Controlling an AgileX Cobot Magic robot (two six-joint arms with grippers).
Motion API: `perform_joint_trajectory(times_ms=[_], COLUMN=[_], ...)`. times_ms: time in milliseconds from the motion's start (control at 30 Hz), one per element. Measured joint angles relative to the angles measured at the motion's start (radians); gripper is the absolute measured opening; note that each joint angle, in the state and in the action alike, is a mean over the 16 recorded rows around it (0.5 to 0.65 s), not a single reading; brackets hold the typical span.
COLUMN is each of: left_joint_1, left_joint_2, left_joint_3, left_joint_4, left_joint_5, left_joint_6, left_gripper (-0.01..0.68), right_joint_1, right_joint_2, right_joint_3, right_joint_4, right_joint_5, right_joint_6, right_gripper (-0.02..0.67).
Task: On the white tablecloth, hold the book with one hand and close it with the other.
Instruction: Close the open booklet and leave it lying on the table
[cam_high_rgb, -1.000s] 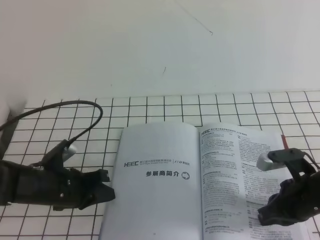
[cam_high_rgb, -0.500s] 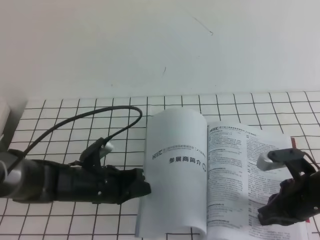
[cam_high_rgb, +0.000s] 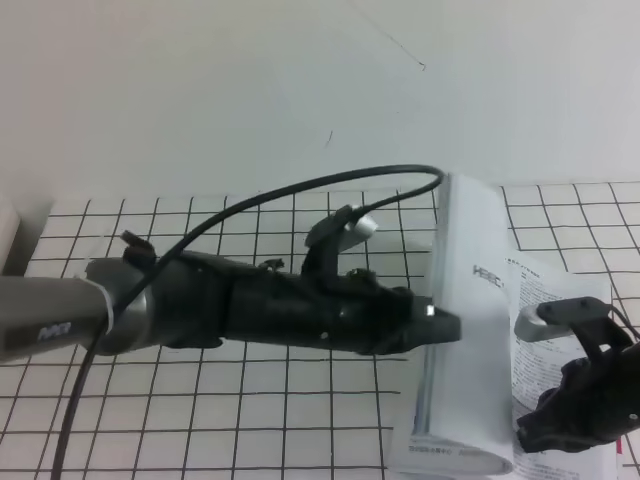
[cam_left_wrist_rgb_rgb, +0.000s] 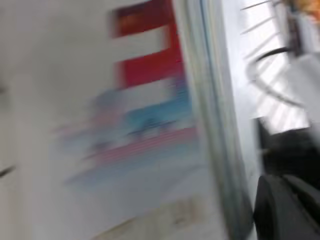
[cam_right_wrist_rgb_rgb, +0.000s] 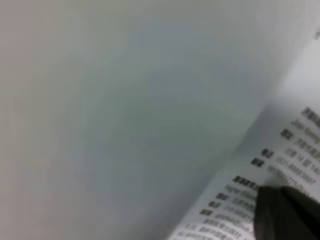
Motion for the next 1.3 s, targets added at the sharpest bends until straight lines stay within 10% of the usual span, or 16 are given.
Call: perform_joint_trajectory(times_ms=[667, 1300], left_joint_1=[-0.069, -0.069], left_joint_2=[-0.593, -1.228], left_joint_3=[-0.052, 0.021], left_joint_4=[0.203, 1.287], left_joint_5=[-0.196, -0.022], left_joint_6=[-0.054, -0.82], left_gripper=[-0.003, -0.003], right_joint_1=[0.0, 0.0], right_joint_2=[-0.354, -1.182], right_joint_3=[-0.01, -0.191], right_joint_4=[-0.16, -0.521], right_joint_5=[0.076, 0.363], right_joint_6=[0.155, 0.263], right_gripper=[-0.003, -0.003])
